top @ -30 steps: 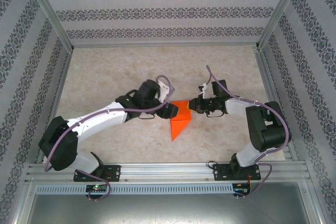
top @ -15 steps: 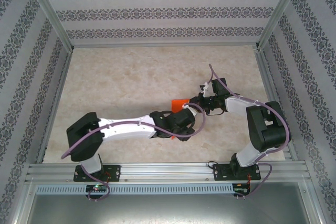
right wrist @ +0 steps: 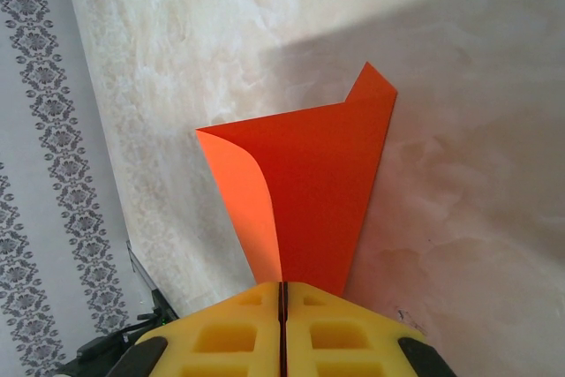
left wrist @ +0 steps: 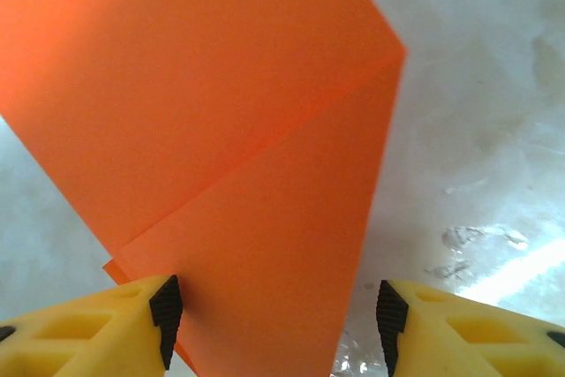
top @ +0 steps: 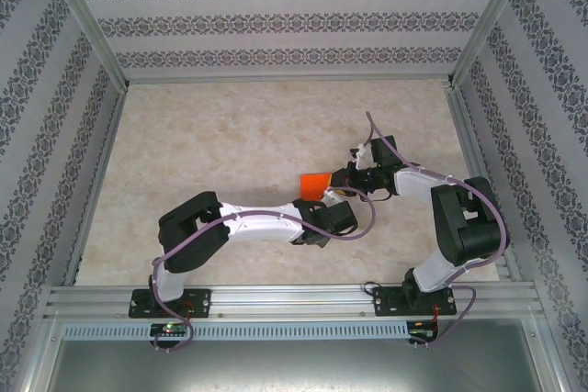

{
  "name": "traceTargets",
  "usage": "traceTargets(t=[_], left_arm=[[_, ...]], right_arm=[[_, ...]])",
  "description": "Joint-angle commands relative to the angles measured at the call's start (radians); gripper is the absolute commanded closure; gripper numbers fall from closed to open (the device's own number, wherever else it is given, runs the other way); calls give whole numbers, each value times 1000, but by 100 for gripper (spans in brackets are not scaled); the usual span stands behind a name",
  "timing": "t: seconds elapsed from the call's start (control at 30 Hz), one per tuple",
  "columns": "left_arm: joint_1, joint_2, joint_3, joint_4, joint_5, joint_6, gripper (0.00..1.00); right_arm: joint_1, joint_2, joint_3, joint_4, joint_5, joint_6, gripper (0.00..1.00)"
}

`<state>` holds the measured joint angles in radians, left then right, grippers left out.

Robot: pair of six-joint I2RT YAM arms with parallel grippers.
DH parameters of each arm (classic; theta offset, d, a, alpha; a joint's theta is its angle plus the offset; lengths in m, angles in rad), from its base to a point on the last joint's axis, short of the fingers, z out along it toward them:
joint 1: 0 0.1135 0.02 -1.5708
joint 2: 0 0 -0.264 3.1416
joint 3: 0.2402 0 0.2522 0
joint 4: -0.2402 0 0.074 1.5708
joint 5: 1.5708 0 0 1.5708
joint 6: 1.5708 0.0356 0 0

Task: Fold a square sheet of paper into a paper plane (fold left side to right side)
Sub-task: Fold the wing for the fifth time at the center of the table.

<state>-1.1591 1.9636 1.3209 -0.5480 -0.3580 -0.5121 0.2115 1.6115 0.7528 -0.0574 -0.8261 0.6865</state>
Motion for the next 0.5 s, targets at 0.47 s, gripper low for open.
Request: traceTargets(t=[0.47], left_arm=[[-50,90,131,-149,-147,-52,50]], right_arm=[[11,41,30,-13,15,11,93]])
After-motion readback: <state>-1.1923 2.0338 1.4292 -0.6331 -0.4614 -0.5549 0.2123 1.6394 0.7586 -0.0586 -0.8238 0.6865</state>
